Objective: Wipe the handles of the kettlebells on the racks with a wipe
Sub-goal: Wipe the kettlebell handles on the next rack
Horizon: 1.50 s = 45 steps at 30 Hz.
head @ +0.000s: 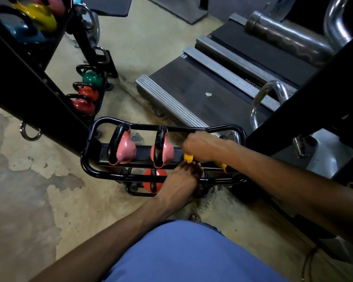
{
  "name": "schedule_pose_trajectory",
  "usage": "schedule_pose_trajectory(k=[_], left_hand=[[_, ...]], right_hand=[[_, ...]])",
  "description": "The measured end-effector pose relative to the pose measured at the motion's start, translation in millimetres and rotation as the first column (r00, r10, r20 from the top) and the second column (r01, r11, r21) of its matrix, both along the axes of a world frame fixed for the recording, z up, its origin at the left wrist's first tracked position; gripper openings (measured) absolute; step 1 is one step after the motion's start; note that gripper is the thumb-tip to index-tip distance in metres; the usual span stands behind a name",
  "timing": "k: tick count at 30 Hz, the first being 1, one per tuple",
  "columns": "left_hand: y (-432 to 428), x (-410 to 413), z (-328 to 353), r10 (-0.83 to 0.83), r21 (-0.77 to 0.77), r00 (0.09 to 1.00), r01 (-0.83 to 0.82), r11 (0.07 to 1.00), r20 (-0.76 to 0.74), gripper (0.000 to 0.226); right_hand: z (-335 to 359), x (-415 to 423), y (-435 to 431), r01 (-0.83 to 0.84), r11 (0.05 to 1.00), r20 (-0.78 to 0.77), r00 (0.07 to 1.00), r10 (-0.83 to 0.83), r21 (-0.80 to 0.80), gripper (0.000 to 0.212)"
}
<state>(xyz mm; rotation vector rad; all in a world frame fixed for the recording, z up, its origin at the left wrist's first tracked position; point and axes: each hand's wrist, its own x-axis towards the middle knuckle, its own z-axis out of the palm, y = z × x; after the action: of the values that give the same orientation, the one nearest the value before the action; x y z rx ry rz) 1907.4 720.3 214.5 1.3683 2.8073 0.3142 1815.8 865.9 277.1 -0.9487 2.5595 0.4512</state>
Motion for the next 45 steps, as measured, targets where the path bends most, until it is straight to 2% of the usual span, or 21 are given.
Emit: schedule_pose_trajectory(k=[3, 7, 9, 12, 15, 16, 17, 18, 20, 22, 23, 25, 27, 30, 35, 39, 40, 41, 42, 43, 45], left_hand=[[-16, 4, 21, 0.035, 0.167, 0.998, -0.042, 0.985, 0.043, 0.019], [-25, -14, 41, 0.169, 0.305, 0.966, -0.223, 0.926, 0.194, 0.033], [-21, -38, 49, 0.203, 0.347, 0.940, -0.294, 0.891, 0.275, 0.032], [-6, -76, 52, 0.205, 0.353, 0.910, -0.336, 0.873, 0.359, 0.047], [14, -106, 42, 0.102, 0.179, 0.928, -0.175, 0.968, 0.358, 0.047], [19, -113, 38, 0.062, 0.081, 0.930, -0.098, 0.992, 0.363, 0.049], [22, -120, 33, 0.039, -0.028, 0.929, -0.031, 0.999, 0.369, 0.053], [23, -126, 29, 0.021, -0.118, 0.929, 0.025, 0.993, 0.369, 0.058], [23, -133, 20, 0.012, -0.182, 0.930, 0.059, 0.982, 0.368, 0.069], [23, -130, 15, 0.022, -0.173, 0.936, 0.042, 0.984, 0.353, 0.076], [25, -128, 13, 0.027, -0.167, 0.940, 0.032, 0.985, 0.339, 0.077], [28, -124, 9, 0.044, -0.163, 0.946, 0.010, 0.987, 0.322, 0.079], [31, -124, 6, 0.055, -0.168, 0.948, -0.002, 0.986, 0.314, 0.080], [30, -125, 1, 0.072, -0.176, 0.953, -0.020, 0.984, 0.295, 0.082], [27, -121, -3, 0.059, -0.125, 0.946, -0.019, 0.992, 0.320, 0.085], [32, -103, 10, 0.027, -0.064, 0.976, -0.014, 0.998, 0.215, 0.074], [37, -96, 16, 0.012, -0.018, 0.980, -0.009, 1.000, 0.197, 0.070], [45, -88, 20, 0.004, 0.028, 0.980, -0.009, 1.000, 0.197, 0.066], [53, -79, 24, 0.006, 0.078, 0.978, -0.023, 0.997, 0.207, 0.062], [62, -70, 27, 0.026, 0.115, 0.972, -0.054, 0.992, 0.233, 0.058], [80, -55, 28, 0.080, 0.156, 0.952, -0.131, 0.979, 0.297, 0.053]], right_hand=[[-5, 17, 8, -0.030, 0.997, 0.033, 0.999, 0.033, -0.071, 0.021], [-14, 26, 30, 0.036, 0.969, -0.075, 0.996, -0.056, -0.245, 0.021], [-21, 37, 28, 0.009, 0.973, -0.097, 0.995, -0.032, -0.232, 0.021], [-29, 52, 26, -0.047, 0.957, -0.118, 0.993, 0.014, -0.288, 0.028], [-43, 60, 33, 0.112, 0.892, -0.149, 0.970, -0.194, -0.438, 0.027], [-51, 65, 34, 0.211, 0.832, -0.131, 0.939, -0.319, -0.514, 0.025], [-61, 71, 33, 0.313, 0.726, -0.085, 0.887, -0.454, -0.613, 0.022], [-71, 78, 31, 0.399, 0.565, -0.005, 0.814, -0.581, -0.722, 0.017], [-87, 90, 24, 0.505, 0.135, 0.248, 0.617, -0.746, -0.852, 0.012], [-100, 96, 20, 0.582, -0.236, 0.529, 0.405, -0.746, -0.778, 0.016], [-104, 96, 17, 0.609, -0.345, 0.625, 0.332, -0.707, -0.714, 0.017], [-109, 90, 13, 0.642, -0.440, 0.717, 0.256, -0.649, -0.628, 0.017], [-108, 83, 14, 0.688, -0.445, 0.756, 0.235, -0.610, -0.573, 0.019], [-109, 85, 17, 0.738, -0.416, 0.800, 0.275, -0.534, -0.531, 0.015], [-85, 113, 26, 0.663, -0.563, 0.854, 0.248, -0.456, -0.493, 0.038], [-49, 119, 49, 0.569, -0.555, 0.784, 0.318, -0.532, -0.607, 0.018], [-41, 117, 58, 0.529, -0.494, 0.706, 0.343, -0.619, -0.690, 0.012], [-36, 113, 67, 0.485, -0.377, 0.575, 0.365, -0.732, -0.789, 0.008], [-31, 109, 76, 0.458, -0.204, 0.399, 0.381, -0.834, -0.865, 0.009], [-29, 103, 85, 0.425, -0.052, 0.242, 0.408, -0.880, -0.904, 0.012], [-26, 88, 97, 0.413, 0.128, 0.085, 0.459, -0.884, -0.902, 0.012]])
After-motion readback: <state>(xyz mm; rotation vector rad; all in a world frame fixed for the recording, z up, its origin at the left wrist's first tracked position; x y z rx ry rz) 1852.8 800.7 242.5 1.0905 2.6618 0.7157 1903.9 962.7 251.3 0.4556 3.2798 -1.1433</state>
